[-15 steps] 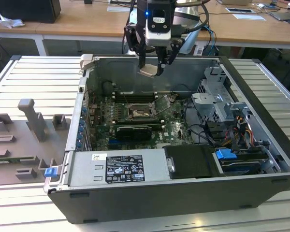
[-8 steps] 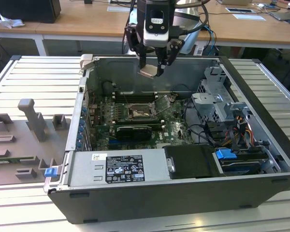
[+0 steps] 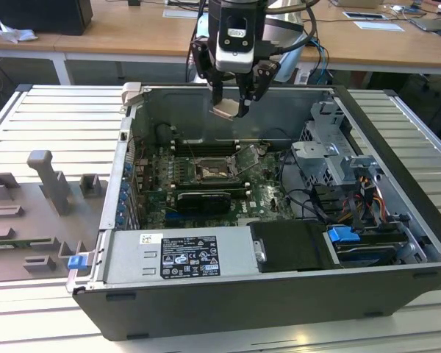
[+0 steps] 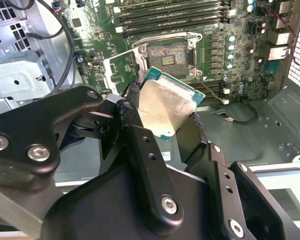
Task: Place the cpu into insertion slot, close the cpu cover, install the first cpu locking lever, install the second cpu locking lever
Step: 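Place the cpu into insertion slot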
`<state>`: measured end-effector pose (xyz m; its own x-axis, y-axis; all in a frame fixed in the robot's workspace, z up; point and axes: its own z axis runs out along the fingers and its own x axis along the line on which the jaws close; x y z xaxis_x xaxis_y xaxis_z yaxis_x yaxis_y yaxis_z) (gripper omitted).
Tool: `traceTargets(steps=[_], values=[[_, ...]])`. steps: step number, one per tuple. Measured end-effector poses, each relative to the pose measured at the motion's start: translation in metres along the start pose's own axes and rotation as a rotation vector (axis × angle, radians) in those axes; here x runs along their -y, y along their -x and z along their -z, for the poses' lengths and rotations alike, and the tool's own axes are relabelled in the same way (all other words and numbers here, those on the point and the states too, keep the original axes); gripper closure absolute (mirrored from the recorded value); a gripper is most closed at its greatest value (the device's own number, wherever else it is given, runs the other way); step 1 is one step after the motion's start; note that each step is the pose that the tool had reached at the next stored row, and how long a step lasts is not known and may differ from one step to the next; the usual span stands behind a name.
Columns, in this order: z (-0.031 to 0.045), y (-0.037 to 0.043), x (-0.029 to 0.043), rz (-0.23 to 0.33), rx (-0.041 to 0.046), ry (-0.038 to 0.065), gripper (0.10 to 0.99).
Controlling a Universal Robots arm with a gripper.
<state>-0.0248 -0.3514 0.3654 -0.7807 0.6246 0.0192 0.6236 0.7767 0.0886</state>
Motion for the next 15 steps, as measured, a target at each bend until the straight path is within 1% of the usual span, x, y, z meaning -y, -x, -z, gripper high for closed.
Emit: traceTargets(steps=[3, 11, 13, 15], values=[[-0.0002, 0.0000, 0.0000, -0.013, 0.0012, 0.000, 0.549], [-0.0008, 0.0000, 0.0001, -0.077, 0.0068, 0.002, 0.549], [-0.0012, 0.0000, 0.0001, -0.112, 0.0100, 0.002, 0.549], [-0.0016, 0.0000, 0.0001, -0.131, 0.0117, 0.003, 0.549]])
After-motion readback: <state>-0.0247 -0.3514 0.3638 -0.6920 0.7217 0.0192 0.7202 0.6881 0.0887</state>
